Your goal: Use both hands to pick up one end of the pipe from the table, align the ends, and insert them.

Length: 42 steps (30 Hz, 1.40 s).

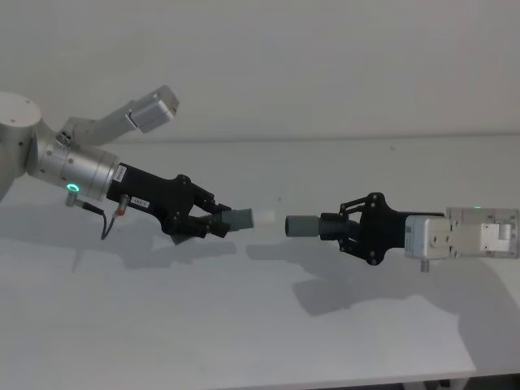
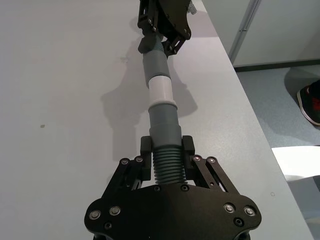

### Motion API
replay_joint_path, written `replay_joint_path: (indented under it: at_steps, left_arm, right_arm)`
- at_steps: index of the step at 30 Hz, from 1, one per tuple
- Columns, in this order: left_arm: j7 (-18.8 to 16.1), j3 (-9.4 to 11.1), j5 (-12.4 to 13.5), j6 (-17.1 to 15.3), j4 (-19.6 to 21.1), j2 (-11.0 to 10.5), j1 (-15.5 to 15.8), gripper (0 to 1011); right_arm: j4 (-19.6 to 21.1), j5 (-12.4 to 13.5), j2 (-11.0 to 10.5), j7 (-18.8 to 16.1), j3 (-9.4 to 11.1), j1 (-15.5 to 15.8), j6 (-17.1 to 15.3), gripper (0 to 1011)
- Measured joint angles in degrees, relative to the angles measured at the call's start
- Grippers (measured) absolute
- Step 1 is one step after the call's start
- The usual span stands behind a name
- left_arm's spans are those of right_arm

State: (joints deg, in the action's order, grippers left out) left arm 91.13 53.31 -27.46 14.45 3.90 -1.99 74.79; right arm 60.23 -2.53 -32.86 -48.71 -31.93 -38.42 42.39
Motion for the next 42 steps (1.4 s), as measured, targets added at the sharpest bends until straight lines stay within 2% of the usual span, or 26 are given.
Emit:
replay_joint_path:
  at_steps: [10, 18, 29, 30, 34, 42]
  left_arm:
    - [0.0, 0.0, 0.0, 0.0, -0.1, 0.0, 0.0, 325]
    - [0.0, 0.0, 0.0, 0.0, -0.1, 0.0, 0.0, 325]
    - [0.0, 0.0, 0.0, 0.0, -0.1, 0.0, 0.0, 325]
    - [0.0, 0.0, 0.0, 0.0, -0.1, 0.0, 0.0, 325]
    - [0.0, 0.0, 0.0, 0.0, -0.1, 0.0, 0.0, 325]
    - [0.0, 0.0, 0.0, 0.0, -0.1, 0.0, 0.0, 325]
  right_arm:
    - [-0.5, -0.8, 0.9, 1.5, 0.3, -1.7, 0.6, 235]
    - [-3.0, -2.3, 2.5, 2.5, 0.2, -5.2, 2.6, 235]
    - [-6.5, -4.0, 3.0, 1.5, -1.3, -8.8, 6.7, 235]
    - [-7.4, -4.4, 3.0, 0.9, -1.7, -9.7, 8.1, 235]
    - [-9.0, -5.0, 2.9, 0.0, -2.5, -11.1, 10.3, 235]
    - [-11.9, -5.9, 2.9, -1.4, -3.9, -13.3, 13.6, 235]
